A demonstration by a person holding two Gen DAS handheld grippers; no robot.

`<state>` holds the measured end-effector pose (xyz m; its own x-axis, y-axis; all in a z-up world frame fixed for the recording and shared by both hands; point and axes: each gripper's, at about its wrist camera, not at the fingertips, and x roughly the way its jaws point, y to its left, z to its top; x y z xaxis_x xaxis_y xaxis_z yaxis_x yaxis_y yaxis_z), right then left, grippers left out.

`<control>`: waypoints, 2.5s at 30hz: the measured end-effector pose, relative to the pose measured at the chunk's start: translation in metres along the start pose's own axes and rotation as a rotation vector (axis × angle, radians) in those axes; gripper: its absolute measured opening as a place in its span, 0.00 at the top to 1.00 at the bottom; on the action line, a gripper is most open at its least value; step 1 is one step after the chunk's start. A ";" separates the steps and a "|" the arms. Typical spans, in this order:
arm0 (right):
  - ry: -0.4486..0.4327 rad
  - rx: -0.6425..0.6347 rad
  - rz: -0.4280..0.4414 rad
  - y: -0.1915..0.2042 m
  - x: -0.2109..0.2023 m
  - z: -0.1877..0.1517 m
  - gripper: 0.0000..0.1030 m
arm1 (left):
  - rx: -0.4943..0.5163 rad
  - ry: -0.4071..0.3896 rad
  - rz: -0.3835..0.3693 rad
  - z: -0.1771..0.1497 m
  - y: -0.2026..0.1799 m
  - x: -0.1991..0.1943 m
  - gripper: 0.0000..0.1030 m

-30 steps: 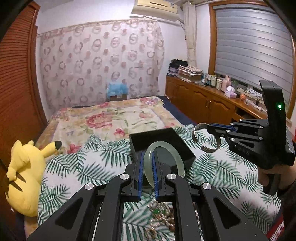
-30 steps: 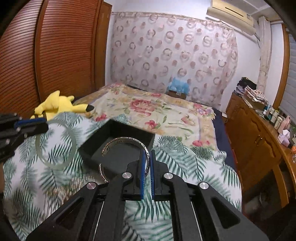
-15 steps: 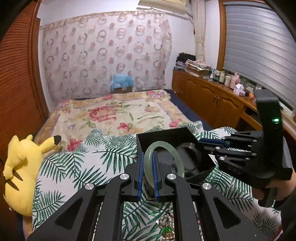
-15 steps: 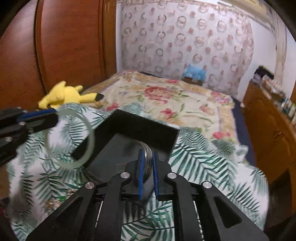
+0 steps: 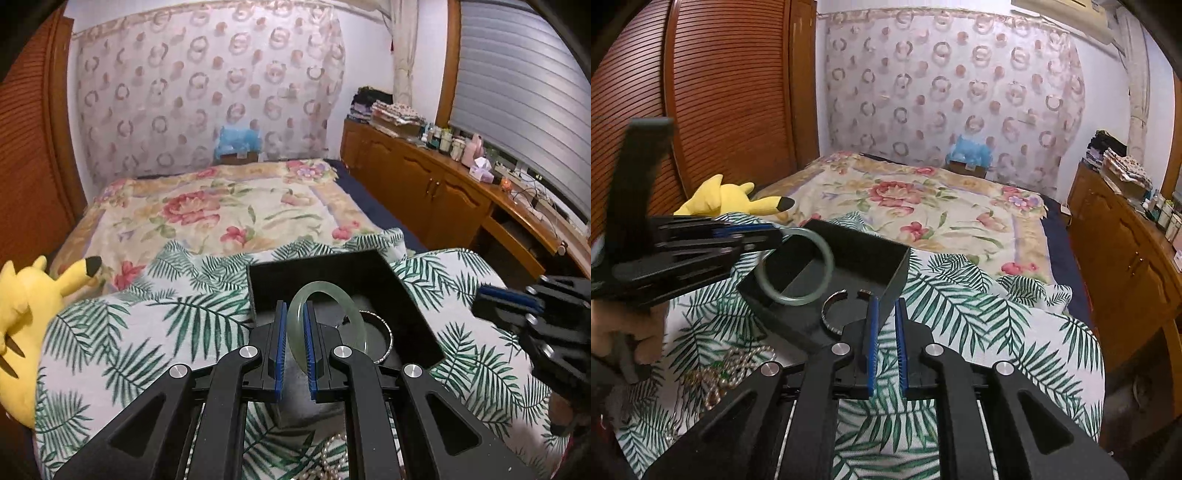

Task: Organize jewelry
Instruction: 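Carry both bangles into the black box and open both grippers, then move the right gripper to the pearl necklace and grasp it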

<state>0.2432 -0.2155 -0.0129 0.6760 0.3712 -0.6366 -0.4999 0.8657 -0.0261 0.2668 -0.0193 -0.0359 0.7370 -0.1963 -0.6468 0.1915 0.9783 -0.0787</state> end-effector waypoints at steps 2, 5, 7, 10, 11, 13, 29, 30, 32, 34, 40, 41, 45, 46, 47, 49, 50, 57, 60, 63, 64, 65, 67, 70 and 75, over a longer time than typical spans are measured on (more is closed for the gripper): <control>0.003 -0.004 0.003 0.003 -0.001 -0.003 0.88 | -0.008 0.016 -0.006 0.001 0.000 0.007 0.92; 0.004 -0.001 0.008 0.005 -0.002 -0.007 0.88 | -0.005 0.036 -0.002 -0.001 -0.001 0.014 0.92; 0.001 -0.001 0.011 0.007 -0.002 -0.009 0.88 | -0.002 0.049 -0.005 -0.003 -0.002 0.017 0.92; 0.002 -0.005 0.012 0.011 -0.003 -0.014 0.88 | 0.000 0.068 -0.001 -0.003 -0.002 0.022 0.92; 0.002 -0.005 0.010 0.012 -0.003 -0.016 0.88 | 0.001 0.071 -0.005 -0.005 -0.002 0.021 0.91; 0.003 0.000 0.012 0.013 -0.004 -0.019 0.88 | 0.001 0.063 -0.012 -0.006 -0.001 0.016 0.85; 0.000 0.006 0.045 0.041 -0.034 -0.066 0.89 | 0.038 -0.024 -0.024 -0.065 -0.004 -0.073 0.68; 0.002 0.005 0.046 0.044 -0.035 -0.069 0.89 | 0.041 -0.023 -0.024 -0.070 -0.004 -0.076 0.68; 0.004 0.002 0.048 0.048 -0.038 -0.075 0.89 | 0.041 -0.022 -0.021 -0.080 -0.004 -0.082 0.68; 0.002 -0.001 0.044 0.051 -0.042 -0.080 0.89 | 0.032 -0.022 -0.030 -0.088 -0.003 -0.088 0.68; 0.006 0.002 0.065 0.060 -0.048 -0.090 0.87 | 0.017 -0.023 -0.043 -0.108 -0.004 -0.103 0.62; 0.007 -0.003 0.069 0.062 -0.049 -0.091 0.87 | 0.013 -0.024 -0.045 -0.111 -0.003 -0.106 0.60; 0.012 -0.022 0.081 0.070 -0.049 -0.092 0.87 | 0.003 -0.017 -0.047 -0.118 -0.002 -0.108 0.60; 0.014 -0.025 0.089 0.072 -0.048 -0.092 0.87 | 0.004 -0.016 -0.044 -0.120 -0.002 -0.109 0.59; 0.019 -0.028 0.099 0.075 -0.047 -0.093 0.86 | 0.008 -0.015 -0.038 -0.122 -0.002 -0.110 0.59; 0.040 -0.042 0.122 0.081 -0.043 -0.095 0.79 | 0.011 -0.009 -0.036 -0.127 -0.003 -0.110 0.58; 0.048 -0.049 0.126 0.083 -0.042 -0.096 0.75 | 0.011 -0.006 -0.037 -0.129 -0.004 -0.110 0.57; 0.097 -0.054 0.068 0.074 -0.030 -0.104 0.75 | 0.017 0.026 -0.033 -0.145 -0.002 -0.108 0.55; 0.119 -0.030 0.046 0.061 -0.025 -0.106 0.75 | 0.009 0.040 -0.028 -0.149 0.001 -0.104 0.55; 0.150 -0.009 0.046 0.052 -0.016 -0.108 0.75 | 0.002 0.046 -0.028 -0.150 0.003 -0.102 0.55; 0.156 -0.006 0.060 0.051 -0.014 -0.107 0.75 | 0.003 0.045 -0.028 -0.151 0.002 -0.102 0.55; 0.168 -0.006 0.070 0.051 -0.012 -0.107 0.75 | 0.005 0.046 -0.028 -0.151 0.002 -0.102 0.55; 0.185 -0.025 0.073 0.054 -0.009 -0.106 0.75 | 0.008 0.046 -0.027 -0.151 0.001 -0.102 0.55; 0.211 -0.061 0.058 0.061 -0.006 -0.106 0.75 | 0.008 0.048 -0.026 -0.150 0.001 -0.102 0.55; 0.218 -0.094 0.006 0.063 -0.003 -0.103 0.84 | 0.014 0.054 -0.030 -0.149 0.001 -0.099 0.55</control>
<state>0.1535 -0.1968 -0.0924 0.5448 0.2861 -0.7882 -0.5589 0.8246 -0.0870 0.0970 0.0110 -0.0852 0.6951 -0.2212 -0.6841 0.2223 0.9710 -0.0881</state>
